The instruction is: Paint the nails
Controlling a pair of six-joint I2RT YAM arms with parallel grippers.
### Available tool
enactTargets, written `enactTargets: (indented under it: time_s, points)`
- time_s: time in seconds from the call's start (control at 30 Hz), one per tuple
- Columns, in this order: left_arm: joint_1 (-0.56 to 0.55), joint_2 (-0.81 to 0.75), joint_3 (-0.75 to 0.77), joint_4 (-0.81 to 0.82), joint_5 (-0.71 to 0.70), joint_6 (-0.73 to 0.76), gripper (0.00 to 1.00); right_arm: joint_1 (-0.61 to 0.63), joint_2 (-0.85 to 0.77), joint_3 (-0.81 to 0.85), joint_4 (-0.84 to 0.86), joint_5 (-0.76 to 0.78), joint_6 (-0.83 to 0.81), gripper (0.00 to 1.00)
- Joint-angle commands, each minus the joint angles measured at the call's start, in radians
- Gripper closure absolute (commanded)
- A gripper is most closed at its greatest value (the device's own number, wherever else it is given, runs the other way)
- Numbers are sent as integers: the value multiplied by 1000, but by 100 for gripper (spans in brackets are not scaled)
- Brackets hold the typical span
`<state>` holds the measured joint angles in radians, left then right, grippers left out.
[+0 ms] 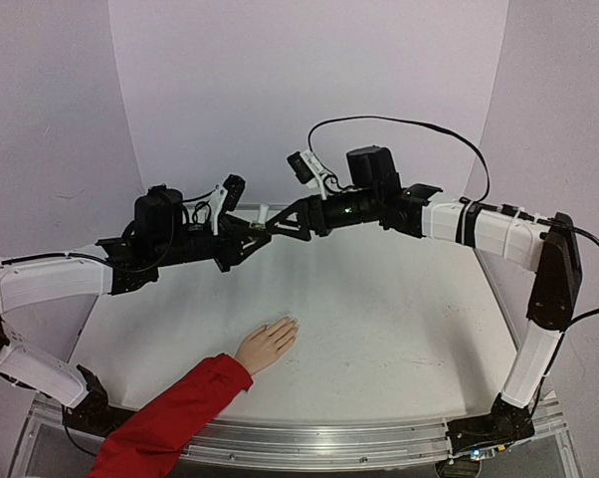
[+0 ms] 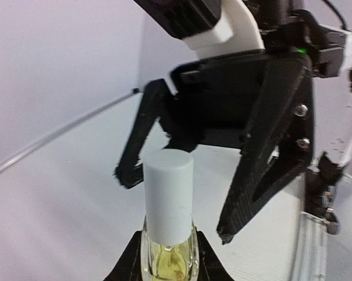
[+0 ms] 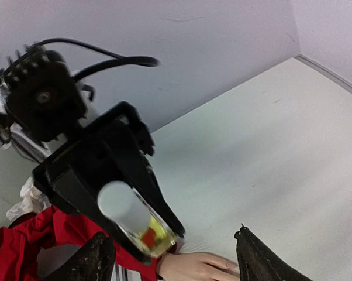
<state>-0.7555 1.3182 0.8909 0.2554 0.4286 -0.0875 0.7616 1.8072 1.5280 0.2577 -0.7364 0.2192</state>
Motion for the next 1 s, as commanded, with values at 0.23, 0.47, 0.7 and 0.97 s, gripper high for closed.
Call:
enactTargets:
  time_s: [0.23, 0.47, 0.7, 0.97]
  points:
    - [-98, 16, 49, 29, -612, 224, 100, 18, -40, 2, 46, 348, 263, 18]
    - [-104, 49, 75, 13, -641, 212, 100, 79, -17, 34, 98, 494, 372, 28]
    - [-109, 74, 100, -7, -642, 201, 100, 125, 27, 97, 101, 575, 387, 33]
    - [-117, 75, 118, -23, -643, 182, 100, 139, 71, 137, 101, 583, 399, 58]
